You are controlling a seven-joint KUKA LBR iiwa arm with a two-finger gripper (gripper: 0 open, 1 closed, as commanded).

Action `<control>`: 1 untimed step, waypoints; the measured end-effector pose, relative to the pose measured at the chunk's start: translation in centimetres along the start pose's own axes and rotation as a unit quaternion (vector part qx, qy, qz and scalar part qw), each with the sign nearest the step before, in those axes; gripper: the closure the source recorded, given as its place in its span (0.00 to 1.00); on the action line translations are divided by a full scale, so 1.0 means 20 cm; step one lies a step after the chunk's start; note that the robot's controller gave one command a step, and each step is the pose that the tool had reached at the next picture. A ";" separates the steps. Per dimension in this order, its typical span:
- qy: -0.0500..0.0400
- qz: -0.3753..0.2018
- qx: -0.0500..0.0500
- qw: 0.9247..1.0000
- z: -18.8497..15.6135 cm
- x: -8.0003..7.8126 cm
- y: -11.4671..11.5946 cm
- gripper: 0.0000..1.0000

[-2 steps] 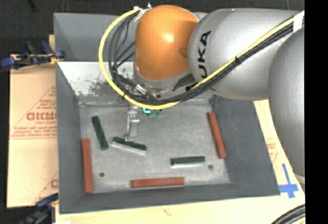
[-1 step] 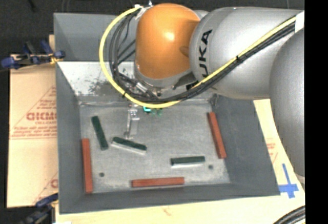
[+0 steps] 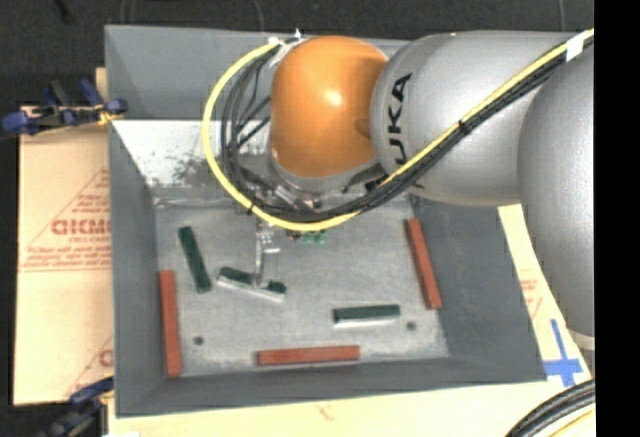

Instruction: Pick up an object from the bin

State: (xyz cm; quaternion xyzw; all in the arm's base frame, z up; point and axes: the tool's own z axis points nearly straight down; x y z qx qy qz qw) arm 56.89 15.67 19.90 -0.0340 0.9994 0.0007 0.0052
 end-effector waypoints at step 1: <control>0.002 0.018 0.000 1.000 0.30 0.12 -0.06 0.00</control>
Offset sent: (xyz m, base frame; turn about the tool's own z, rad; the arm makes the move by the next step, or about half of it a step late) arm -0.0051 0.0154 -0.1084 0.0715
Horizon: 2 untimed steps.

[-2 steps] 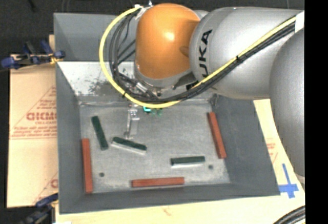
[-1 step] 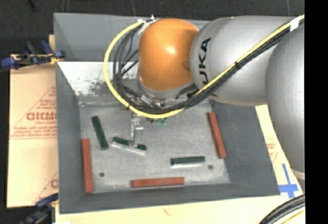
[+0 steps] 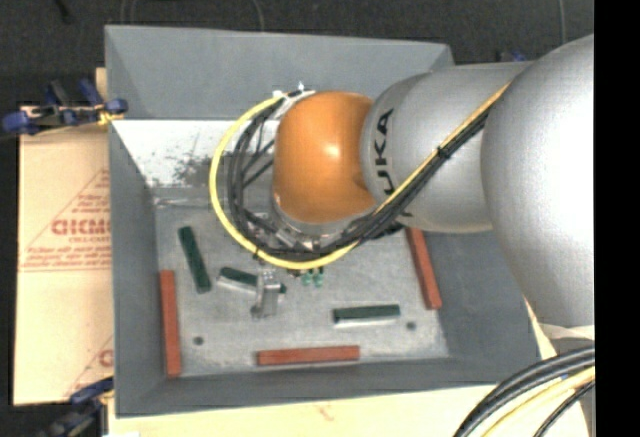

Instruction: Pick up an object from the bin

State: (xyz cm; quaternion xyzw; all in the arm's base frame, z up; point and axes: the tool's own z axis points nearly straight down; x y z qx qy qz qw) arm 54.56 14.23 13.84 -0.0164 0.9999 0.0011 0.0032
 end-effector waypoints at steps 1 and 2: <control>0.004 0.048 0.001 0.999 0.17 -0.03 0.06 0.00; 0.001 0.128 0.000 0.992 0.34 -0.18 -0.22 1.00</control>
Offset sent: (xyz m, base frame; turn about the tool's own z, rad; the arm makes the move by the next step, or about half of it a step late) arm 0.0364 -0.0421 -0.0684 0.2549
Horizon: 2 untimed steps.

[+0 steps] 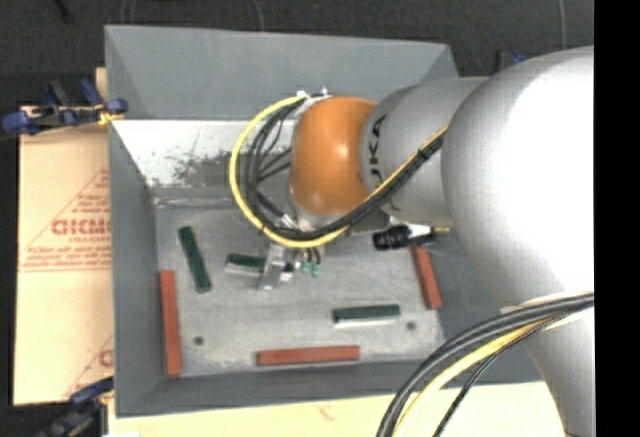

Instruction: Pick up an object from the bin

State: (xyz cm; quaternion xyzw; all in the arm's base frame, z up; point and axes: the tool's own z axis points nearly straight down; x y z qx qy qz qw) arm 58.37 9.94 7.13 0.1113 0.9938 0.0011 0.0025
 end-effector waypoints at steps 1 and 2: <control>0.000 0.000 0.000 1.000 0.00 0.00 0.00 1.00; 0.004 0.006 0.001 1.000 -0.16 0.02 -0.03 1.00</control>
Offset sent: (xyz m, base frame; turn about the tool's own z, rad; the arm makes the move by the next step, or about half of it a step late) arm -0.0059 -0.0085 0.0546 0.0236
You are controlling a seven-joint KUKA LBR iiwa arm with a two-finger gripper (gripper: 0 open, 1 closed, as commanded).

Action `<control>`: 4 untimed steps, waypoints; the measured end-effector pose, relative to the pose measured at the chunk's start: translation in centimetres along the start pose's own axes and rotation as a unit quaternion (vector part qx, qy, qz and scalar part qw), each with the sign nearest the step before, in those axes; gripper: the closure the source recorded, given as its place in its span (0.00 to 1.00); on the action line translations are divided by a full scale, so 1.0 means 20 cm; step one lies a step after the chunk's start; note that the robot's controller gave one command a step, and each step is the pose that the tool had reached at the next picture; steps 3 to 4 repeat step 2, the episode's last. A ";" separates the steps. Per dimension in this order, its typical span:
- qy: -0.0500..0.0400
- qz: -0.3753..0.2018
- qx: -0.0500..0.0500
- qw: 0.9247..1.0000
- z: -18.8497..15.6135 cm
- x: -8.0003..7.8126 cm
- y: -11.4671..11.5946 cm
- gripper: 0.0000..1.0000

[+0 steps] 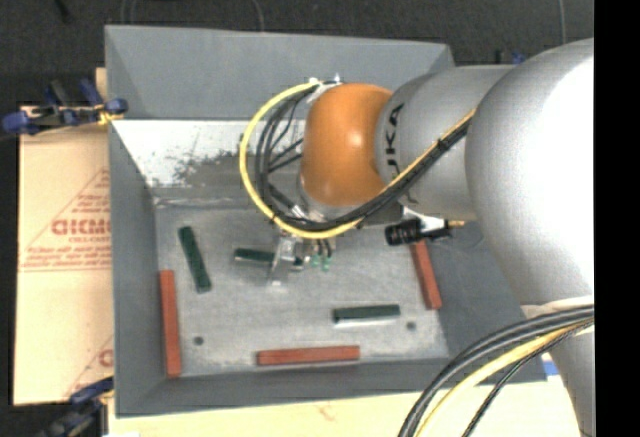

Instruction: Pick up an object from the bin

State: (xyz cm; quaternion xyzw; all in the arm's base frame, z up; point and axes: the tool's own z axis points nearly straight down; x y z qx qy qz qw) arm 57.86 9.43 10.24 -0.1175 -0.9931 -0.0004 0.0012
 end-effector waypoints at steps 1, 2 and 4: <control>0.000 0.007 0.000 1.000 -0.29 0.01 -0.05 1.00; -0.003 0.022 -0.001 1.000 -0.82 0.04 0.00 1.00; -0.003 0.022 -0.001 1.000 -0.82 0.04 0.00 1.00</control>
Offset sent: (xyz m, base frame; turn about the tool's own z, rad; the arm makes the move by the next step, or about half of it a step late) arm -0.0077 0.0014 0.1630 0.0474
